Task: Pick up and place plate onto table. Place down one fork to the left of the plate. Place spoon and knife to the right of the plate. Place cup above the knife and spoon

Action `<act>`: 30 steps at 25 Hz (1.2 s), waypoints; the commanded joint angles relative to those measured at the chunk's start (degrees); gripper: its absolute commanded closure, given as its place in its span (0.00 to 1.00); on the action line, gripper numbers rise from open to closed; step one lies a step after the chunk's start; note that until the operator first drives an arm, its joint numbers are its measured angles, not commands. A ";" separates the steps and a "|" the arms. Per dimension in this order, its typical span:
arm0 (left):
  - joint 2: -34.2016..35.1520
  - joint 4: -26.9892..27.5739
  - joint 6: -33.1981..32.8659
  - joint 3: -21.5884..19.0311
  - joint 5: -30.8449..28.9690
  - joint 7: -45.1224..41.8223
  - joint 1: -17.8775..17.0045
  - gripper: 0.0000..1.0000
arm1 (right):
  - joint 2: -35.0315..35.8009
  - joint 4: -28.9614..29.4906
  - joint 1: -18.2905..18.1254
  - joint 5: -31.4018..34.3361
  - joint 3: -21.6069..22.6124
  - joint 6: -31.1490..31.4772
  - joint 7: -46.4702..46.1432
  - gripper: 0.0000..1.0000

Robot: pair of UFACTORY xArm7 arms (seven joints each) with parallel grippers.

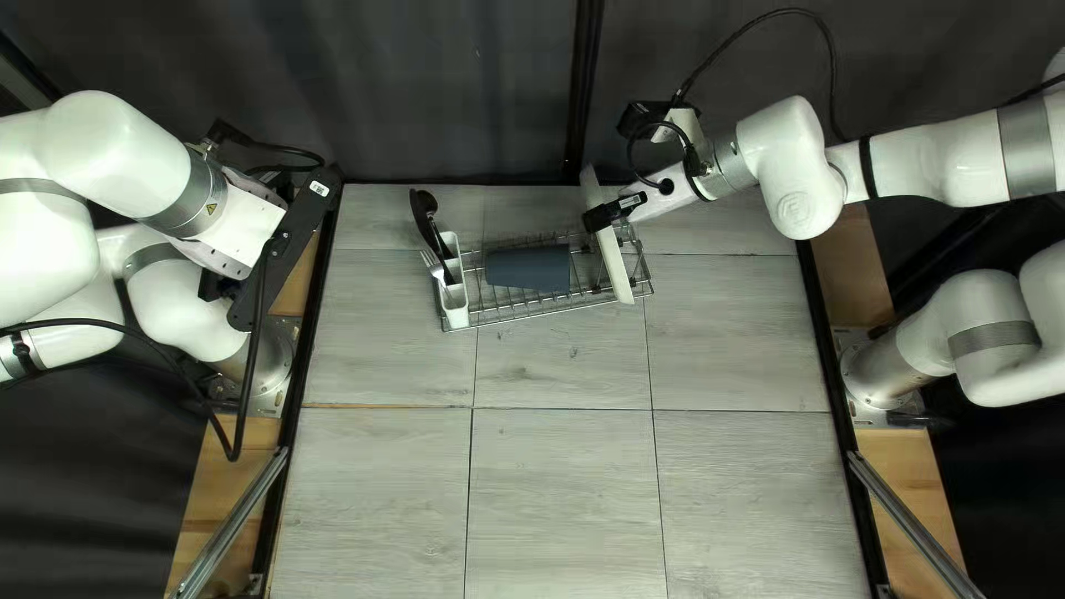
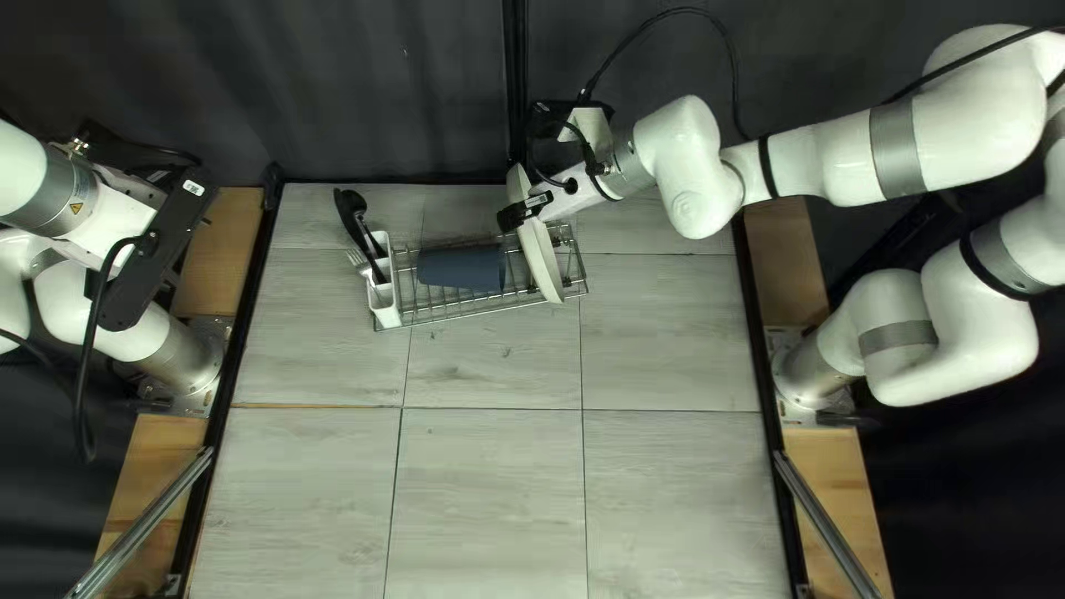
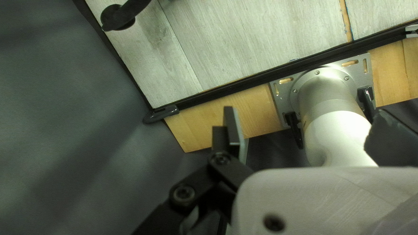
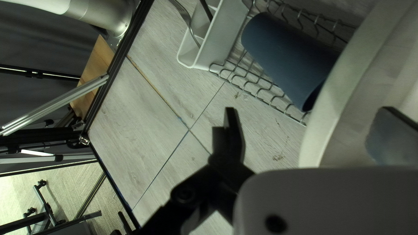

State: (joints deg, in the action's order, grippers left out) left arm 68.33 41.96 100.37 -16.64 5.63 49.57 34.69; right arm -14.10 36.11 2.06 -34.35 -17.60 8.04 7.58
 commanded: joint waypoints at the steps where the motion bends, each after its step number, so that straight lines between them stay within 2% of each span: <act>1: 0.00 0.00 0.00 0.00 0.00 0.00 0.00 0.00 | 0.92 0.38 1.91 -2.35 -1.45 -0.92 -2.14 0.16; 4: 0.00 0.00 0.00 0.00 0.00 0.00 0.00 0.00 | 1.29 0.82 2.11 -2.64 -1.52 -0.95 -2.17 0.40; 5: 0.00 0.00 0.00 0.00 0.00 0.00 0.00 0.00 | 1.29 0.82 2.21 -2.77 -1.60 -1.00 -2.32 0.57; 6: 0.00 0.00 0.00 0.00 0.00 0.00 0.00 0.00 | 1.23 0.71 2.30 -2.84 -1.75 -1.15 -2.61 0.98; 13: 0.00 0.00 0.00 0.00 0.00 0.00 0.00 0.00 | 0.20 -0.23 2.54 -2.98 -1.81 -1.78 -3.39 1.00; 17: 0.00 0.00 0.00 0.00 0.00 0.00 0.00 0.00 | -2.80 -1.42 -2.21 2.17 2.77 -0.41 0.83 1.00; 18: 0.00 0.00 0.00 0.00 0.00 0.00 0.00 0.00 | -4.63 -1.80 -5.41 5.31 5.96 1.00 3.46 1.00; 19: 0.00 0.00 0.00 0.00 0.00 0.00 0.00 0.00 | -5.41 -1.89 -6.64 6.60 7.22 1.67 4.44 1.00; 21: 0.00 0.00 0.00 0.00 0.00 0.00 0.00 0.00 | -8.81 -1.69 -11.26 11.89 12.35 5.36 7.84 1.00; 23: 0.00 0.00 0.00 0.00 0.00 0.00 0.00 0.00 | -11.36 -1.20 -13.25 15.52 15.16 8.55 8.65 1.00; 24: 0.00 0.00 0.00 0.00 0.00 0.00 0.00 0.00 | -11.77 -1.04 -13.45 16.36 15.53 9.22 8.40 1.00; 27: 0.00 0.00 0.00 0.00 0.00 0.00 0.00 0.00 | -14.97 0.64 -14.97 22.47 19.33 16.36 7.47 1.00; 30: 0.00 0.00 0.00 0.00 0.00 0.00 0.00 0.00 | -16.35 4.17 -14.98 29.06 23.81 26.13 5.73 1.00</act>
State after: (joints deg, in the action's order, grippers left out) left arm 68.33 41.96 100.37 -16.64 5.63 49.57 34.69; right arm -28.57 37.23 -12.48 -11.22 2.00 26.07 14.92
